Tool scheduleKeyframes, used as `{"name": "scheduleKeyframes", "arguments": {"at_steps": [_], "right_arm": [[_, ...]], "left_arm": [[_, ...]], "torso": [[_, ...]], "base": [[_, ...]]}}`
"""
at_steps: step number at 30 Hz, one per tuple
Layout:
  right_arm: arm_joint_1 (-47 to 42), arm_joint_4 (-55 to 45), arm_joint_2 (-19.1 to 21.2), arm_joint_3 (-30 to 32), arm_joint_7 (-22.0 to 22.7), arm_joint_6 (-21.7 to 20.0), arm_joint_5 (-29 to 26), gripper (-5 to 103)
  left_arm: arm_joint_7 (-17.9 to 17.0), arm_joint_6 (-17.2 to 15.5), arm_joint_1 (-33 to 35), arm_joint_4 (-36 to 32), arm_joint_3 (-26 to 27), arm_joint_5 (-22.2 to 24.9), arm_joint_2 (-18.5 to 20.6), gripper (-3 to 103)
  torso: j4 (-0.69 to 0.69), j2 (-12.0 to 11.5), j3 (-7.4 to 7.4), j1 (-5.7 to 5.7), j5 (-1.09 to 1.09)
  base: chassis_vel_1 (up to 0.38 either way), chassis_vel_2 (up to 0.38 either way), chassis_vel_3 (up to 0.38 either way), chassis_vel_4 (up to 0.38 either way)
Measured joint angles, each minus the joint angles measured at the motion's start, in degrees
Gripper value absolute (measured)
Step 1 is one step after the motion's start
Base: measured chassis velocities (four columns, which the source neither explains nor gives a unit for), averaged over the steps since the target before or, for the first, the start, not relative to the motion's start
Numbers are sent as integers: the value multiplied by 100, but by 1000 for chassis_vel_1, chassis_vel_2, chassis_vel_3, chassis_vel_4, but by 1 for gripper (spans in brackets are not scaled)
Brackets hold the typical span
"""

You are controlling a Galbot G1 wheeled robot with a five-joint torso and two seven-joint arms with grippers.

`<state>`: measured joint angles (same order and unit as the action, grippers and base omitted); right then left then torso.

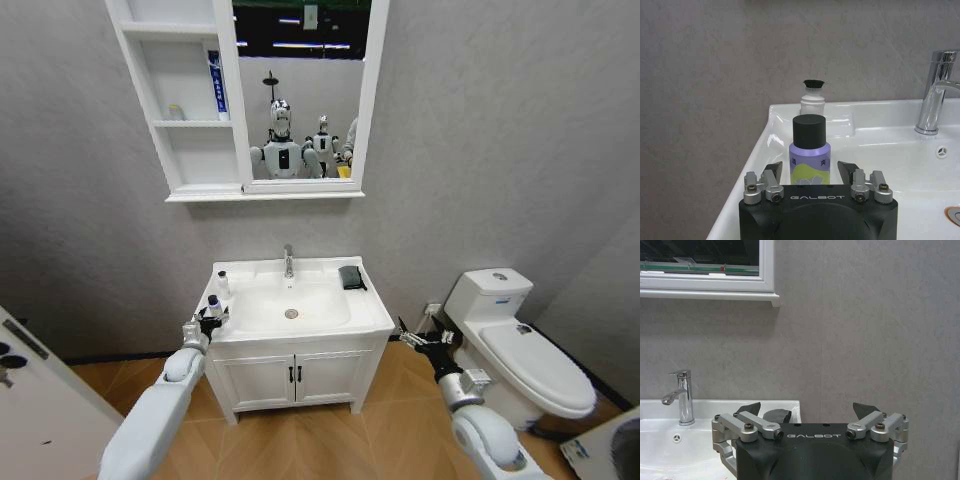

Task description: Move facial cleanser and shampoo from washbasin to cabinet, then wipe washbasin with towel.

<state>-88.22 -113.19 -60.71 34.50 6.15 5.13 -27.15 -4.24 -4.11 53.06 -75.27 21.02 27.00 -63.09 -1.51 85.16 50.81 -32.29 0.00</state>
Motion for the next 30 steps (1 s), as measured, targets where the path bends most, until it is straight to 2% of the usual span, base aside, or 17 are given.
{"name": "scheduleKeyframes", "arguments": {"at_steps": [1,5,7,12,16,18,19,21,22,23,24,25,27,28,30], "right_arm": [[0,0,0,0,0,0,0,100],[-11,-29,-4,-23,55,-1,-5,100],[-11,-57,18,-28,70,-10,-20,100],[-12,-99,105,-25,106,-47,-90,100],[-1,-117,157,-9,125,-55,-127,100],[36,-115,153,-16,126,-59,-136,100],[36,-115,153,-16,126,-59,-136,100],[108,-50,107,-64,123,-67,-137,100],[108,-50,107,-64,123,-67,-137,100],[147,-12,86,-90,123,-71,-137,100],[187,0,56,-118,123,-82,-136,100],[187,0,56,-118,123,-82,-136,100],[163,-88,89,-119,111,-104,-137,100],[163,-88,89,-119,111,-104,-137,100],[111,-142,156,-63,88,-107,-136,100]], "left_arm": [[0,0,0,0,0,0,0,68],[71,37,16,-33,65,17,9,47],[88,39,26,-67,76,31,16,43],[82,40,67,-188,131,42,19,42],[-59,-44,156,-739,177,92,205,42],[-240,-313,153,-1368,190,344,612,42],[-240,-313,153,-1368,190,344,612,42],[-568,-723,-213,-1979,80,911,1293,42],[-568,-723,-213,-1979,80,911,1293,42],[-778,-928,-513,-2173,-31,1203,1607,42],[-1001,-1250,-1013,-2374,-224,1698,2035,42],[-1001,-1250,-1013,-2374,-224,1698,2035,42],[-1111,-1763,-1844,-2486,-619,2323,2568,42],[-1111,-1763,-1844,-2486,-619,2323,2568,42],[-1263,-2444,-3092,-2307,-1284,2967,2993,42]], "torso": [[0,0,0,0,0],[0,0,0,0,0],[0,0,0,0,0],[0,0,0,0,0],[0,0,0,0,-2],[1,0,0,0,-3],[1,0,0,0,-3],[2,1,-1,1,2],[2,1,-1,1,2],[1,1,-1,1,3],[0,1,0,0,0],[0,1,0,0,0],[0,1,0,0,3],[0,1,0,0,3],[0,0,0,0,-4]], "base": [[0,0,0,0],[0,0,0,0],[0,0,0,0],[0,0,0,0],[0,0,0,0],[0,0,0,0],[0,0,0,0],[0,0,0,0],[0,0,0,0],[0,0,0,0],[0,0,0,0],[0,0,0,0],[0,0,0,0],[0,0,0,0],[0,0,0,0]]}}
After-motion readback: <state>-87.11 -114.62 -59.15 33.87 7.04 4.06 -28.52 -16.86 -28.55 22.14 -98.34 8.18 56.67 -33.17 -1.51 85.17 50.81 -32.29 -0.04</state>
